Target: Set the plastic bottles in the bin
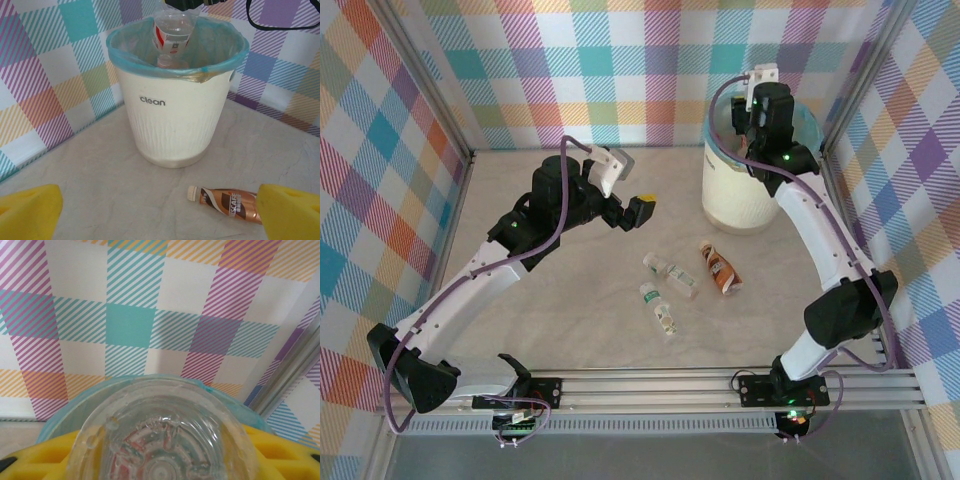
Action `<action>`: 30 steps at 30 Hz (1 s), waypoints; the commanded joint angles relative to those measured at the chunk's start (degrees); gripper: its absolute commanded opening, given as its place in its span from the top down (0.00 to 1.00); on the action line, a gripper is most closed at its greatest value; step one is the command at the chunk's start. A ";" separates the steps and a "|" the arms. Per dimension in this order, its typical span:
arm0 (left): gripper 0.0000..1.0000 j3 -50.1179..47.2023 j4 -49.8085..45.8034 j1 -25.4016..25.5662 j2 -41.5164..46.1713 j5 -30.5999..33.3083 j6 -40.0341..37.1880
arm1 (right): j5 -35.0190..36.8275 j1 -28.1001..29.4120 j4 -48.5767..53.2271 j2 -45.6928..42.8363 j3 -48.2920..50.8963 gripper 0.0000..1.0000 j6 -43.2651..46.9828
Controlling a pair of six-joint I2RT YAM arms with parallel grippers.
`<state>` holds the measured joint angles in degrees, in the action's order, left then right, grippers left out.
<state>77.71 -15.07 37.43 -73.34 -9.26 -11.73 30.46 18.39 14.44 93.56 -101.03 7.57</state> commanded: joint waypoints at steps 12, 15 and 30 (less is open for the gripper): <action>0.01 0.91 -2.55 0.45 2.58 1.86 -0.99 | 3.28 -1.47 10.06 11.92 -8.38 0.48 -5.85; 0.01 1.06 -2.62 0.43 2.58 1.87 -1.13 | 3.57 -1.86 13.00 13.37 -9.54 0.46 -6.30; 0.01 0.99 -3.21 0.45 2.22 1.77 -0.61 | -6.88 -7.28 22.54 18.32 -9.92 0.41 -15.00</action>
<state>77.71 -17.98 37.43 -72.16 -7.81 -11.99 29.65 11.64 26.00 107.57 -111.92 -3.25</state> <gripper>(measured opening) 0.988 0.592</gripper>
